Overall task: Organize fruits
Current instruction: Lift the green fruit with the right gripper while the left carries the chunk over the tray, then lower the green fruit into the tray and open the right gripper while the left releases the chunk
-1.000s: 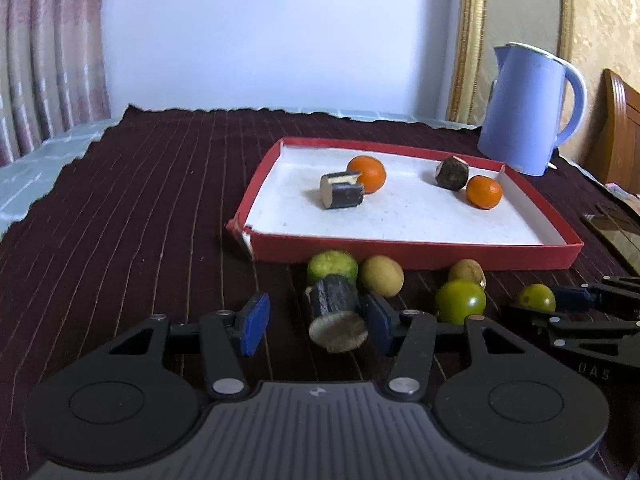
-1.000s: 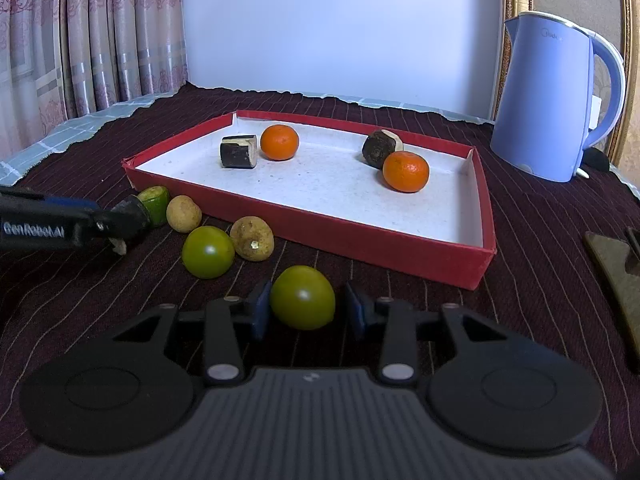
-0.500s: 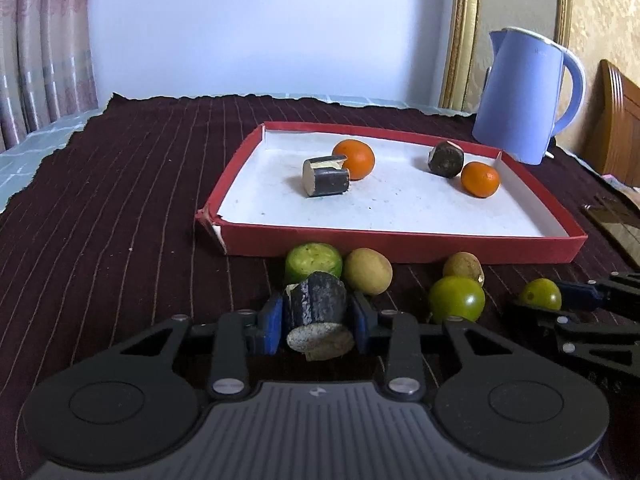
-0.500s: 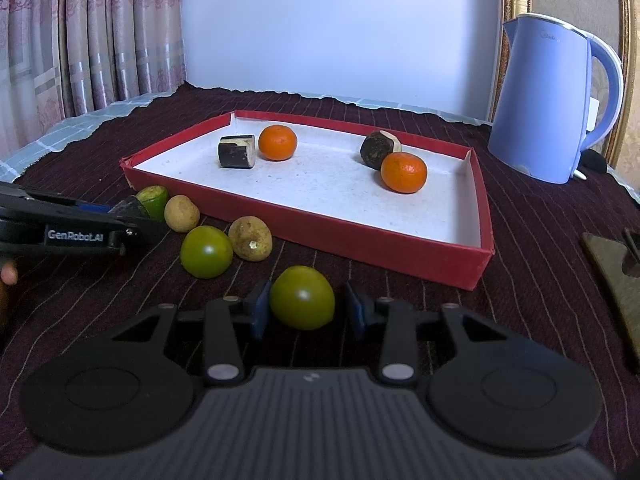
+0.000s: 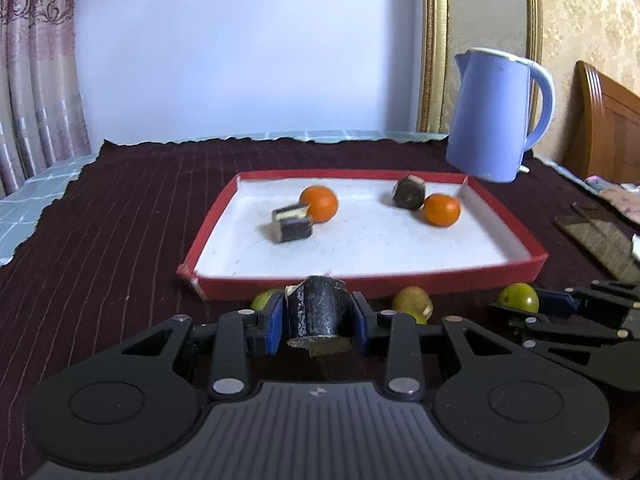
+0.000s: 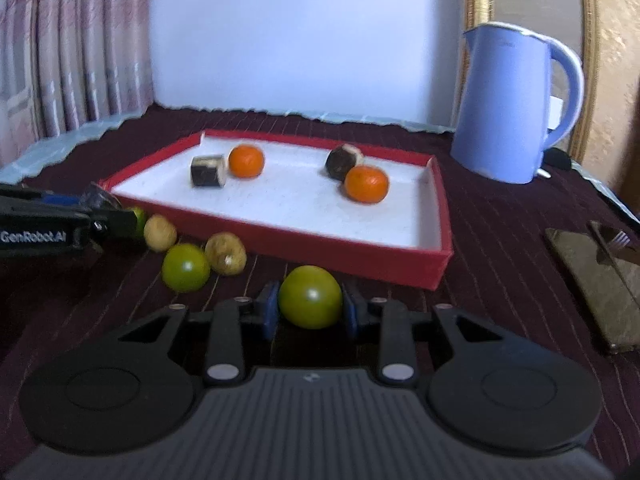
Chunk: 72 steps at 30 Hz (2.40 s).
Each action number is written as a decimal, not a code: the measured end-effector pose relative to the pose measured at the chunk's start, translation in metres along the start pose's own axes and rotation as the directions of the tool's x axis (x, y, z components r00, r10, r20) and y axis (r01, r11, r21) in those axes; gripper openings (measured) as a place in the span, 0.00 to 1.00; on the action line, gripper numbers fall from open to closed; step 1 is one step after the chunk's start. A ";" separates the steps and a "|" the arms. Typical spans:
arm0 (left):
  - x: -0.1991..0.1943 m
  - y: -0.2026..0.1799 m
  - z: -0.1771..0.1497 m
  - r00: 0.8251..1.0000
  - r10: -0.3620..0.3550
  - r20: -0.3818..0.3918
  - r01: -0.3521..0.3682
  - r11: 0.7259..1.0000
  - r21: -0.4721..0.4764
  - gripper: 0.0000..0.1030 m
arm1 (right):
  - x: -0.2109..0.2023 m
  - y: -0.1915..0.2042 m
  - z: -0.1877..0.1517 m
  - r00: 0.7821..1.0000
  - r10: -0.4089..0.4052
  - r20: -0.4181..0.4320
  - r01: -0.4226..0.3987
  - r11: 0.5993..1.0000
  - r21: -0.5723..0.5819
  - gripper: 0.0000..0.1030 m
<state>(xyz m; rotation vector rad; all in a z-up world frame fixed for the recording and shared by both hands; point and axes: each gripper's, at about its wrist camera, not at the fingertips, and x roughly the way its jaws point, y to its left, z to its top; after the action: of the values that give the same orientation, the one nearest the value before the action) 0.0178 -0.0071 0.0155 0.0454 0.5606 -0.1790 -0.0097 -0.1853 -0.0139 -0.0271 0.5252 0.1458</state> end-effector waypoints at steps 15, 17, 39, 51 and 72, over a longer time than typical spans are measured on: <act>0.011 -0.013 0.011 0.999 0.033 0.029 -0.033 0.999 0.018 0.33 | -0.011 -0.006 0.022 0.997 -0.037 0.073 0.032 0.997 0.071 0.29; 0.017 -0.013 0.015 0.999 0.046 0.024 -0.047 0.999 0.014 0.33 | -0.012 -0.005 0.028 0.995 -0.043 0.084 0.038 0.997 0.068 0.29; 0.035 -0.013 0.035 0.999 0.051 -0.008 -0.051 0.999 0.017 0.33 | 0.006 -0.002 0.054 0.994 -0.064 0.090 0.059 0.997 0.049 0.29; 0.050 -0.014 0.043 0.997 0.068 -0.034 -0.068 0.998 0.017 0.33 | 0.013 -0.002 0.061 0.994 -0.064 0.084 0.061 0.997 0.042 0.29; 0.078 -0.016 0.055 0.991 0.126 -0.053 -0.125 0.992 0.030 0.33 | 0.030 -0.011 0.072 0.995 -0.078 0.068 0.075 0.996 0.044 0.29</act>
<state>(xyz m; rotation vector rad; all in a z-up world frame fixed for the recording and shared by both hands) 0.1083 -0.0396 0.0209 0.1111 0.6085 -0.0624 0.0532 -0.1876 0.0330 -0.0020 0.4565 0.0607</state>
